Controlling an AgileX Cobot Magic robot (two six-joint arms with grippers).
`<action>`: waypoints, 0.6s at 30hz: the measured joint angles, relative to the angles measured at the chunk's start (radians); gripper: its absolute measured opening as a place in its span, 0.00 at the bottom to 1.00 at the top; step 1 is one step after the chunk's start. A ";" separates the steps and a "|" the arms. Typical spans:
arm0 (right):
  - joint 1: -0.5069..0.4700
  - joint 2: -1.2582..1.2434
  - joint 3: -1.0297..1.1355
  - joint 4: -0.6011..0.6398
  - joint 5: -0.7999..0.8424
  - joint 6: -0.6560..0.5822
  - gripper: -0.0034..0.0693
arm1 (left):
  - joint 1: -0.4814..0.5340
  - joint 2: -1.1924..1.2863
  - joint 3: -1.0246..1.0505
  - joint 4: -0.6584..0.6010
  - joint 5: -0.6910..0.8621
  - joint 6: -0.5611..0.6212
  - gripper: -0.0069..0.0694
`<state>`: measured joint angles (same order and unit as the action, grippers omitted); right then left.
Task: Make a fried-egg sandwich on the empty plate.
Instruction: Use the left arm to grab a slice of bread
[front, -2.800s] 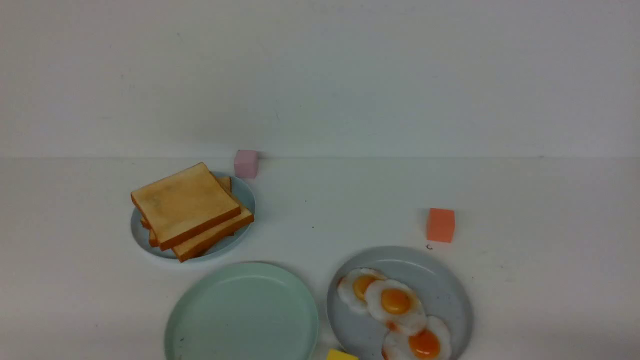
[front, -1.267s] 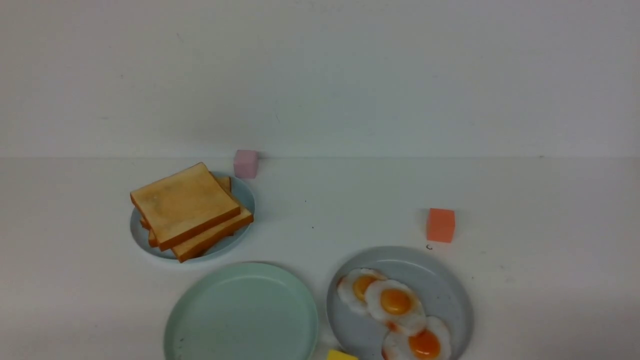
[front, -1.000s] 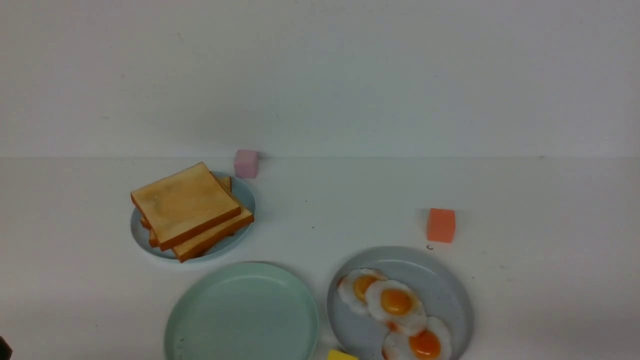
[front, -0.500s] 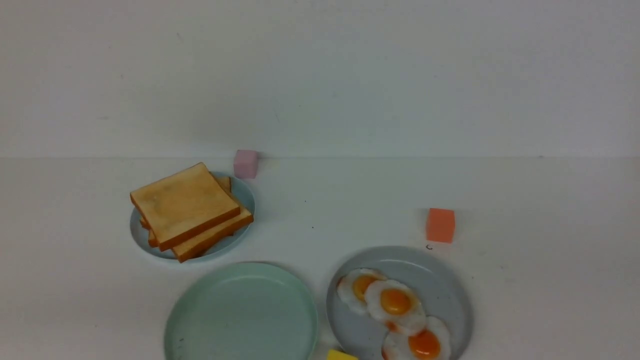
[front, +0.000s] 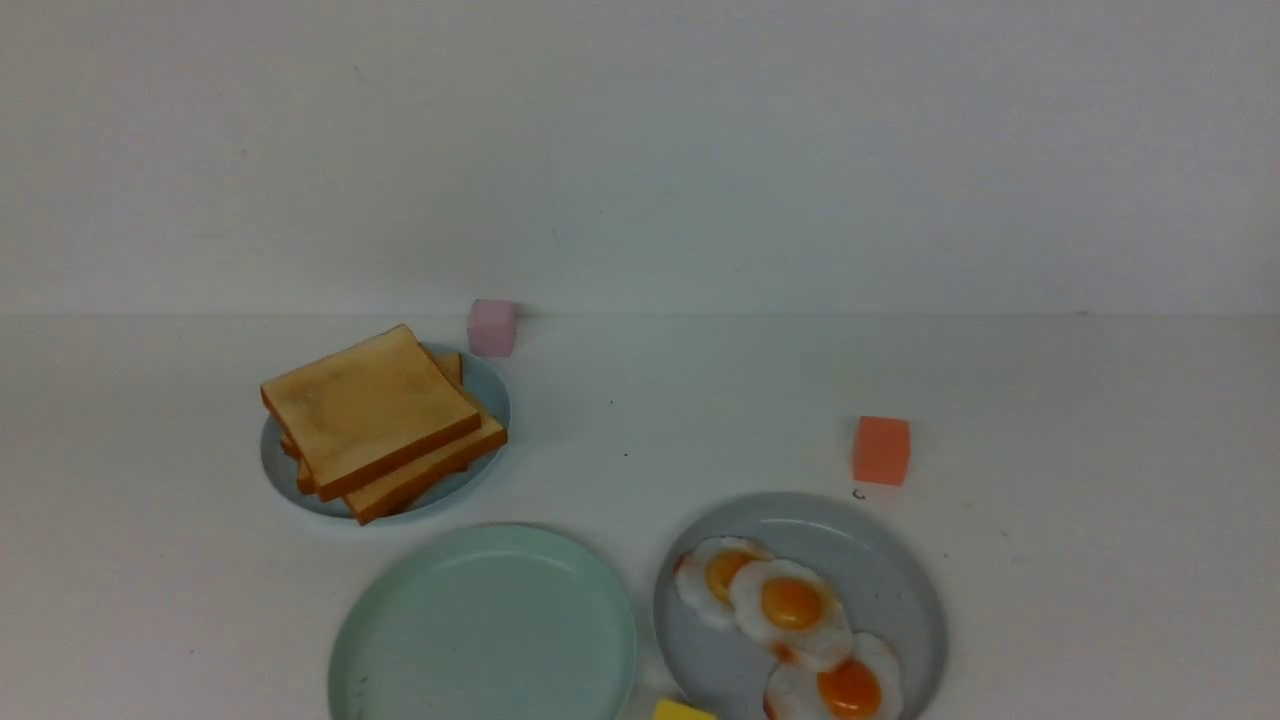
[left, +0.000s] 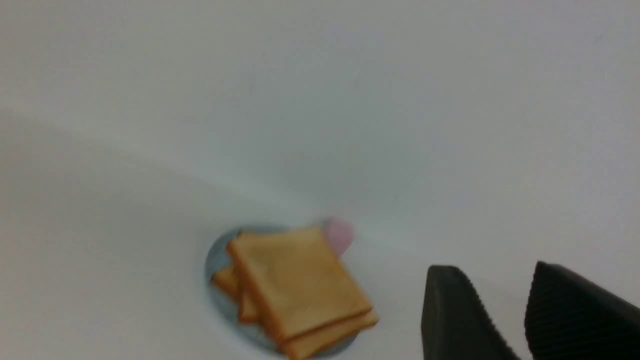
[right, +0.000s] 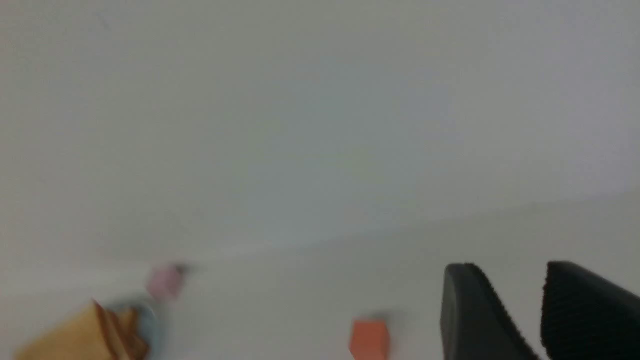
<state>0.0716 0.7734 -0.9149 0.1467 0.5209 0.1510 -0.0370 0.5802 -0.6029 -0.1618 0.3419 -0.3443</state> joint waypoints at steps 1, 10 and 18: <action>0.005 0.026 0.007 0.009 0.005 -0.016 0.38 | 0.000 0.026 0.000 0.001 0.004 0.000 0.40; 0.217 0.263 0.018 0.215 0.226 -0.230 0.38 | 0.000 0.419 -0.075 -0.048 0.054 -0.063 0.40; 0.351 0.317 0.018 0.252 0.269 -0.258 0.41 | 0.001 0.772 -0.365 -0.058 0.235 -0.013 0.40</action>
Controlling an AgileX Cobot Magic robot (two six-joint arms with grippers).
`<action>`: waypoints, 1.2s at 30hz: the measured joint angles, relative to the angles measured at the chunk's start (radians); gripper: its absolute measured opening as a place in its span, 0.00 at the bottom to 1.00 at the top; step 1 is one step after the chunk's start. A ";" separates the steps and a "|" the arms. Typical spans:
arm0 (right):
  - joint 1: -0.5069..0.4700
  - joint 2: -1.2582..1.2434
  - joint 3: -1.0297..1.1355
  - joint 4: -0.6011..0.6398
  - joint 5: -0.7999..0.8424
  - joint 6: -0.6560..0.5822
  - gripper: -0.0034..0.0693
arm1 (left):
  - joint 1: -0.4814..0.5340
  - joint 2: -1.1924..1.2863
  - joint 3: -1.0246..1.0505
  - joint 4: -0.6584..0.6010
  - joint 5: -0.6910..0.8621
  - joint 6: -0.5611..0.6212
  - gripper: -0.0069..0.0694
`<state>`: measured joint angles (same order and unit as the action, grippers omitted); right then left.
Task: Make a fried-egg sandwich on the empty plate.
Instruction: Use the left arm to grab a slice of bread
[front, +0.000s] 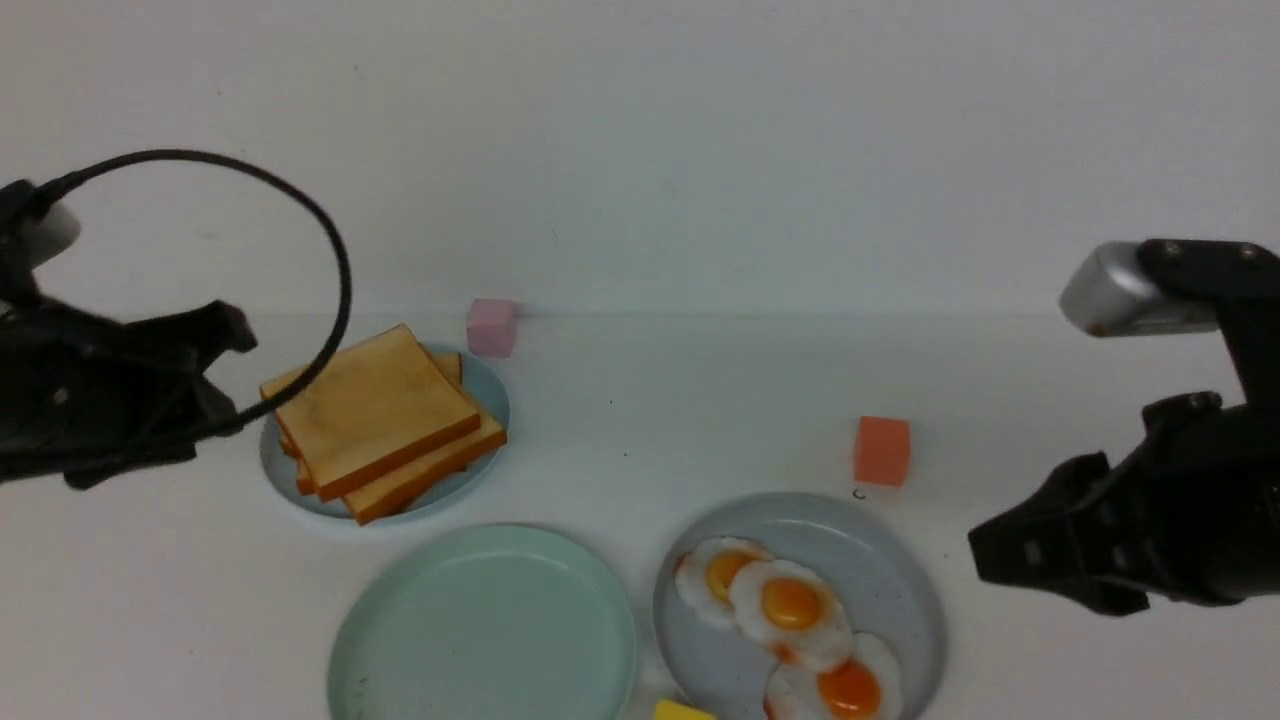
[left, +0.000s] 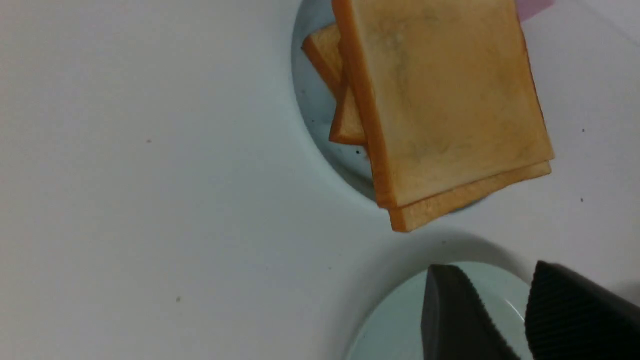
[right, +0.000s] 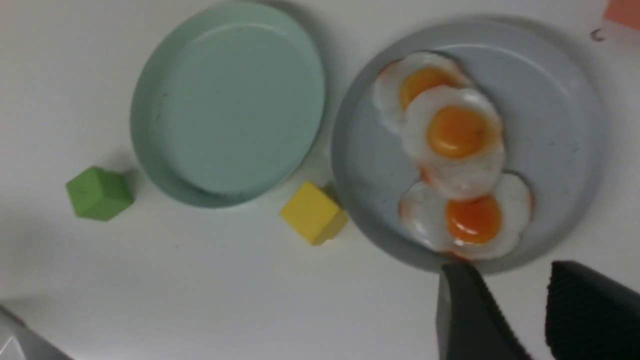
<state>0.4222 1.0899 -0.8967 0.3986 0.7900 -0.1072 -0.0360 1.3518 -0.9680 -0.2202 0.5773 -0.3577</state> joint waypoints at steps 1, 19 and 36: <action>0.004 0.000 0.000 0.000 0.000 0.000 0.42 | 0.006 0.037 -0.032 -0.005 0.010 0.003 0.41; 0.008 0.000 0.000 -0.020 0.015 -0.001 0.42 | 0.180 0.408 -0.188 -0.547 0.069 0.598 0.47; 0.008 0.000 0.000 -0.020 0.047 -0.001 0.42 | 0.181 0.535 -0.192 -0.675 0.019 0.624 0.46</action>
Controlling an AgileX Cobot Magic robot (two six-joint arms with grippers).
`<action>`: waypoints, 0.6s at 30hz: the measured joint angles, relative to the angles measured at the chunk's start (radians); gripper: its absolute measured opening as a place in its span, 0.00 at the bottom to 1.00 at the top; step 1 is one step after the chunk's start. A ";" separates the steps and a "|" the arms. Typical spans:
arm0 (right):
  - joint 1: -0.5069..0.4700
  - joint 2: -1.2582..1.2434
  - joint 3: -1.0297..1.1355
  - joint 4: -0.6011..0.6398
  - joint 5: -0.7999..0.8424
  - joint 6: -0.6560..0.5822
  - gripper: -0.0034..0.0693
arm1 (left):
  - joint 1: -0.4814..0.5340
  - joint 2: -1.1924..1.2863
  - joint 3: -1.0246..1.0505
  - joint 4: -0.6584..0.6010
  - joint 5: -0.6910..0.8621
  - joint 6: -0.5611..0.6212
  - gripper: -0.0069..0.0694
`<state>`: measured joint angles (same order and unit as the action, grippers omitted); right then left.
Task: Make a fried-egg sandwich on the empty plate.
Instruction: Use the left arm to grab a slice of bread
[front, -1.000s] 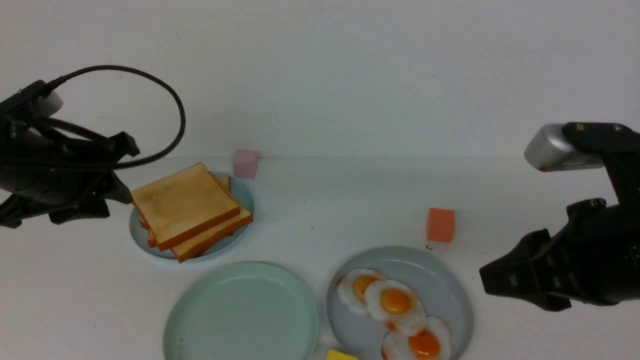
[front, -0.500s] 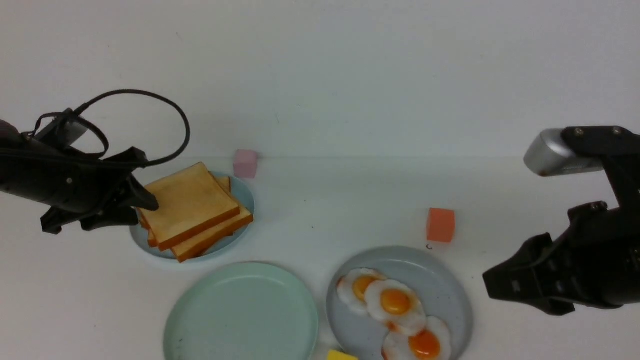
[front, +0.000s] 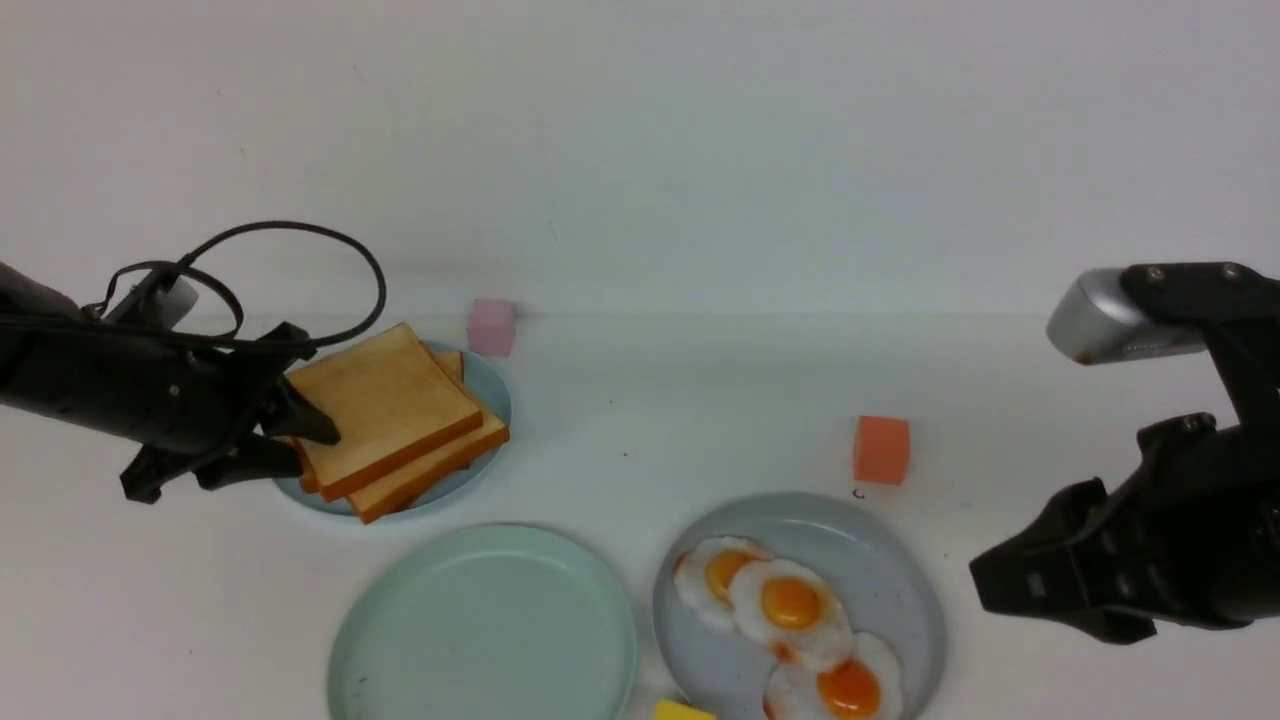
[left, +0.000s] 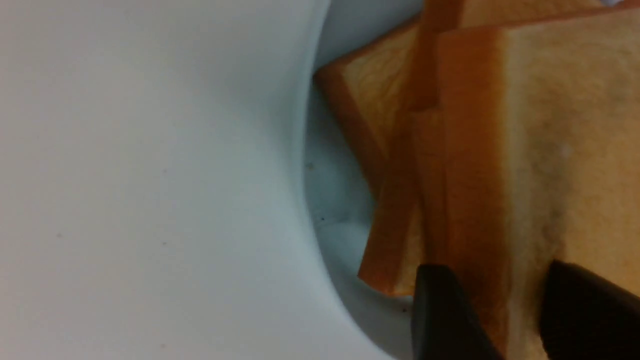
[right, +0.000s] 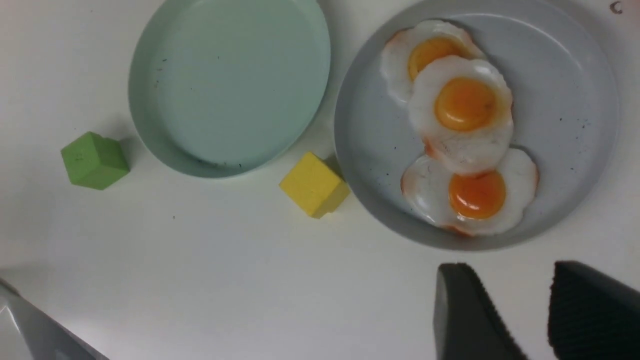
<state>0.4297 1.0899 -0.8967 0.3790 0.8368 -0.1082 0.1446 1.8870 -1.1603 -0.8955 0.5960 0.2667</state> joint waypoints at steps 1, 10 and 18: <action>0.000 0.000 0.000 0.000 0.004 0.000 0.42 | 0.000 0.000 -0.001 -0.012 -0.002 0.011 0.45; 0.000 0.000 0.000 0.000 0.047 0.000 0.42 | 0.000 0.001 -0.001 -0.019 -0.006 0.033 0.21; 0.000 0.000 0.000 0.000 0.048 0.000 0.42 | 0.000 -0.115 0.000 0.031 0.012 0.061 0.19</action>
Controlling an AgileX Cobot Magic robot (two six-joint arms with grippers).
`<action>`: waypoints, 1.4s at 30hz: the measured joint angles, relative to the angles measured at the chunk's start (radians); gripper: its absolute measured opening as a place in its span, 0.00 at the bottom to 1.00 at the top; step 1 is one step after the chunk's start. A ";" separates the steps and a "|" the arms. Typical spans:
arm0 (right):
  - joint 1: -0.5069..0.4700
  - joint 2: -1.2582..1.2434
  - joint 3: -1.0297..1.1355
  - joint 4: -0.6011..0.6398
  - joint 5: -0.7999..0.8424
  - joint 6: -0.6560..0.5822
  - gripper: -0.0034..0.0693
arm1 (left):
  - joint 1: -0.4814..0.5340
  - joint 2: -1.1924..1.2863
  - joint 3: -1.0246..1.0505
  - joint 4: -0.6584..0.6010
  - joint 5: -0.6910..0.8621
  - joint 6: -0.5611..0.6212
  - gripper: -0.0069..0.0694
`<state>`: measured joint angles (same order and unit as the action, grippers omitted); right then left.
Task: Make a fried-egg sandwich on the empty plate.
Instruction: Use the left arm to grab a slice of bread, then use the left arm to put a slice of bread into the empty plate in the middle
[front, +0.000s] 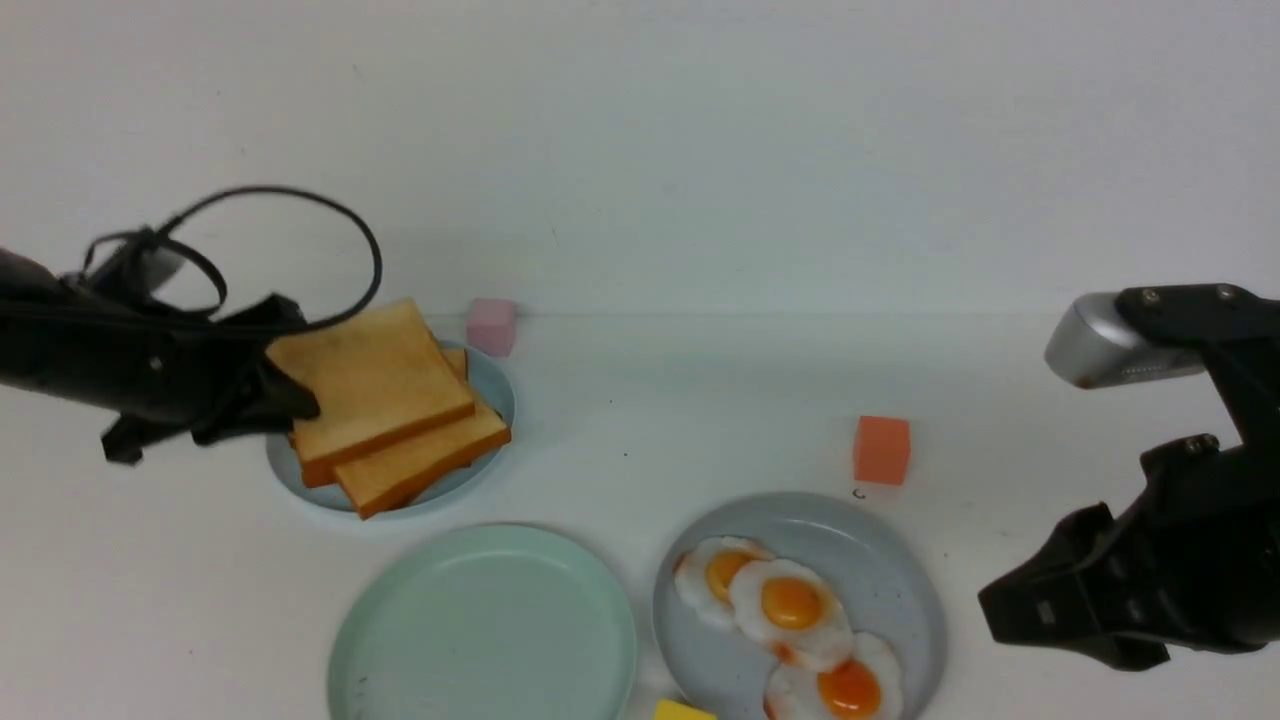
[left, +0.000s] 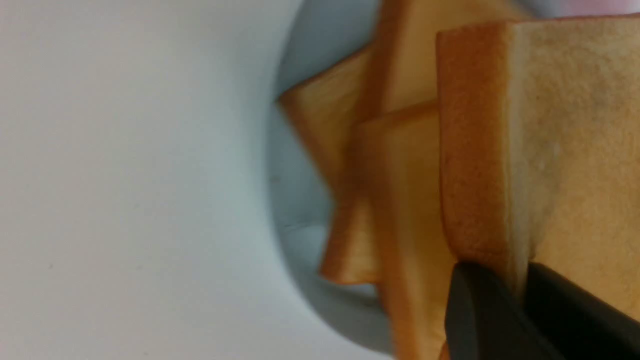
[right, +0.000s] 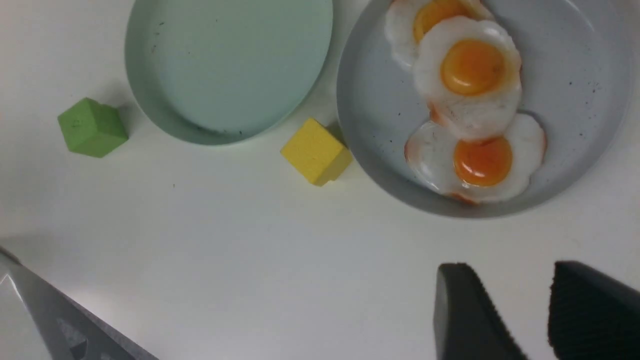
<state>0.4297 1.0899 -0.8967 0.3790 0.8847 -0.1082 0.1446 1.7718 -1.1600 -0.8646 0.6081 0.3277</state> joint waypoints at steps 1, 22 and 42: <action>0.000 0.000 0.000 0.000 0.001 0.000 0.42 | 0.000 -0.042 0.000 0.002 0.023 0.021 0.19; 0.000 0.000 0.000 -0.081 -0.004 0.000 0.42 | -0.225 -0.185 0.394 0.000 -0.049 0.298 0.18; 0.000 0.080 -0.041 -0.076 -0.093 0.000 0.42 | -0.228 -0.198 0.215 0.308 0.169 0.041 0.80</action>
<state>0.4297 1.1701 -0.9378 0.3027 0.7912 -0.1082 -0.0834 1.5733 -0.9445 -0.5562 0.7770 0.3687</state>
